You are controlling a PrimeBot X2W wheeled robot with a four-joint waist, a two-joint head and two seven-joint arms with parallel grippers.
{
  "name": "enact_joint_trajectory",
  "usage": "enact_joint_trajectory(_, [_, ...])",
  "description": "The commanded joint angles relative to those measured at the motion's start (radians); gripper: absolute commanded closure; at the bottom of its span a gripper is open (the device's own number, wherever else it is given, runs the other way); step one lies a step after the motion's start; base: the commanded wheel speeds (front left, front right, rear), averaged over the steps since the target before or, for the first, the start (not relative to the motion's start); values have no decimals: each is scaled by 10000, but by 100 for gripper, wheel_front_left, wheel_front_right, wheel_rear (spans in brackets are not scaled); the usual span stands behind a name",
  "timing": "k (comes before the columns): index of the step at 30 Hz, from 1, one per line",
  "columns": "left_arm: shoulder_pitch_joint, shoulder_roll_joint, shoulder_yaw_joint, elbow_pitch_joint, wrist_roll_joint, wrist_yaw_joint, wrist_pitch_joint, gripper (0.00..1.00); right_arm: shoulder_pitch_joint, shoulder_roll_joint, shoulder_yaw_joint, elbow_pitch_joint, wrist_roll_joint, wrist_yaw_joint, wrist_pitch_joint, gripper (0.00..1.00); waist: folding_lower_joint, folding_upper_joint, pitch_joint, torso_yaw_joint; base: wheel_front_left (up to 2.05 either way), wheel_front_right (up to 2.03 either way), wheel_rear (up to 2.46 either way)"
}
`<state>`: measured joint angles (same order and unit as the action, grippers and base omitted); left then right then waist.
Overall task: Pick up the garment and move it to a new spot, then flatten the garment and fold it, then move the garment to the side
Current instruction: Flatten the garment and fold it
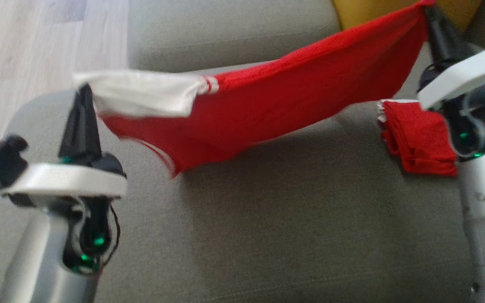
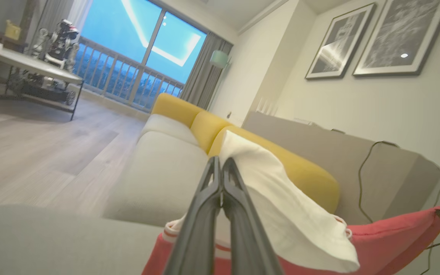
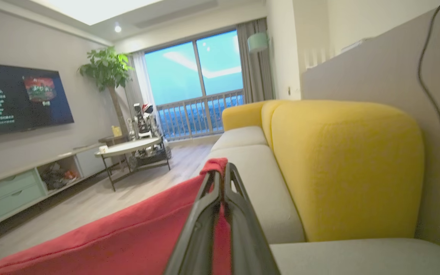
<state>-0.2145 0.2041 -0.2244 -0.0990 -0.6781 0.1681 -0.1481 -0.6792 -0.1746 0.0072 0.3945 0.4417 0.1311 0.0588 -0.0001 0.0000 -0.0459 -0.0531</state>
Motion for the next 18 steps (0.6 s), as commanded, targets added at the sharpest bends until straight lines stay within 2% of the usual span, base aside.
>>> enact_joint_trajectory(1, [-890, 256, 546, -587, -83, 77, 82, 100, -95, 112, -50, -912, 5, -4, 167, 100, 1, 0, -173, -152, 0, 0, 0])
enact_joint_trajectory(3, [-1129, 199, 687, -908, -234, 203, 197, 100, 92, 236, -343, -1853, -139, -4, 432, 100, 1, 0, -228, -166, 0, 0, 0])
enact_joint_trajectory(5, [-1235, 140, 765, -1073, -339, 274, 248, 100, 197, 305, -450, -2292, -278, -4, 556, 100, 1, 0, -260, -165, 0, 0, 0])
enact_joint_trajectory(10, [-1596, -393, 1276, -2075, -1264, 763, 604, 100, 733, 899, -1027, -4438, -837, -4, 1304, 100, 1, 0, -398, -127, 0, 0, 0])
enact_joint_trajectory(14, [-1748, -653, 1526, -2714, -1817, 1068, 902, 100, 968, 1063, -976, -5360, -1253, -4, 1870, 100, 1, 0, -405, -84, 0, 0, 0])
enact_joint_trajectory(18, [-1997, -651, 1675, -2985, -2205, 1393, 1427, 100, 1021, 1167, -887, -5894, -1378, -4, 2391, 100, 1, 0, -245, -47, 0, 0, 0])
